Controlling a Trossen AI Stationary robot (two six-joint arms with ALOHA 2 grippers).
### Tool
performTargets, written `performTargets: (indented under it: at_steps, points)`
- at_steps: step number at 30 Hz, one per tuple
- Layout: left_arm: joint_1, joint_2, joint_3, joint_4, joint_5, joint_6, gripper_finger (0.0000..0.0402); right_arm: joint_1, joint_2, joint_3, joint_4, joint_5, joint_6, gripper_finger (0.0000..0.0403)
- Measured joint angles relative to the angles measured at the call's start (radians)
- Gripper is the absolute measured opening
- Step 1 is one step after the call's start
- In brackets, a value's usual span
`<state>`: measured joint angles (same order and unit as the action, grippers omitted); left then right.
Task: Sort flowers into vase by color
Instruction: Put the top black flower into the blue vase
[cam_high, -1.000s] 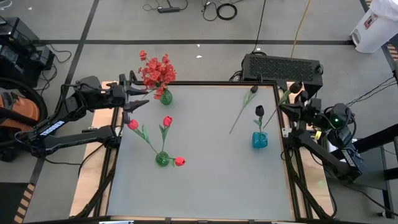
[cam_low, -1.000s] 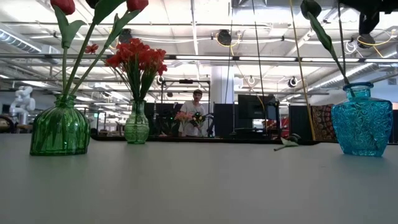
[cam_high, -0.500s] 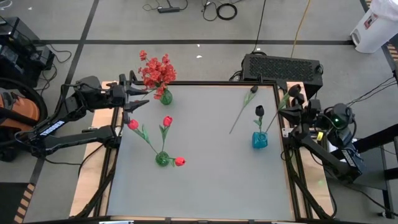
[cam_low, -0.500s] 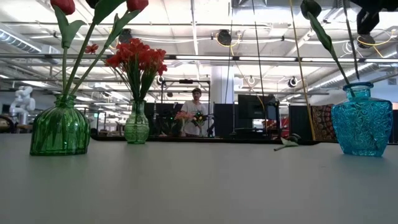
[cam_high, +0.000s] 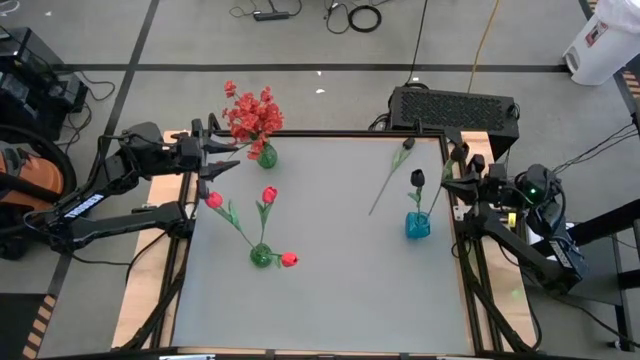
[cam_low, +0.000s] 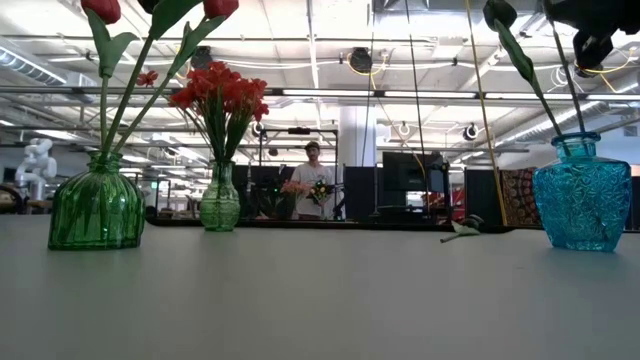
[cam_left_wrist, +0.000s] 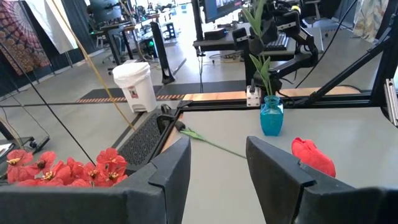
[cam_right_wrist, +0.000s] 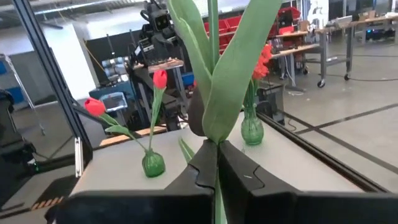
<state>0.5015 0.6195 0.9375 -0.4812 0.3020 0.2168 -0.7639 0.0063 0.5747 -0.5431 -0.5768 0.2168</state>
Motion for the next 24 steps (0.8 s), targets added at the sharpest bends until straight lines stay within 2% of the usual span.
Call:
performTargets:
  at_steps: [6,9,24]
  points:
    - [0.0,0.0,0.0,0.0,0.0,0.0,0.0164,0.0,0.0,0.0,-0.016,-0.001,-0.026,0.0001]
    - [0.0,0.0,0.0,0.0,0.0,0.0,0.0164,0.0,0.0,0.0,-0.02,-0.001,-0.042,0.0014]
    - [0.0,0.0,0.0,0.0,0.0,0.0,0.0164,0.0,0.0,0.0,-0.068,-0.001,-0.053,0.0196]
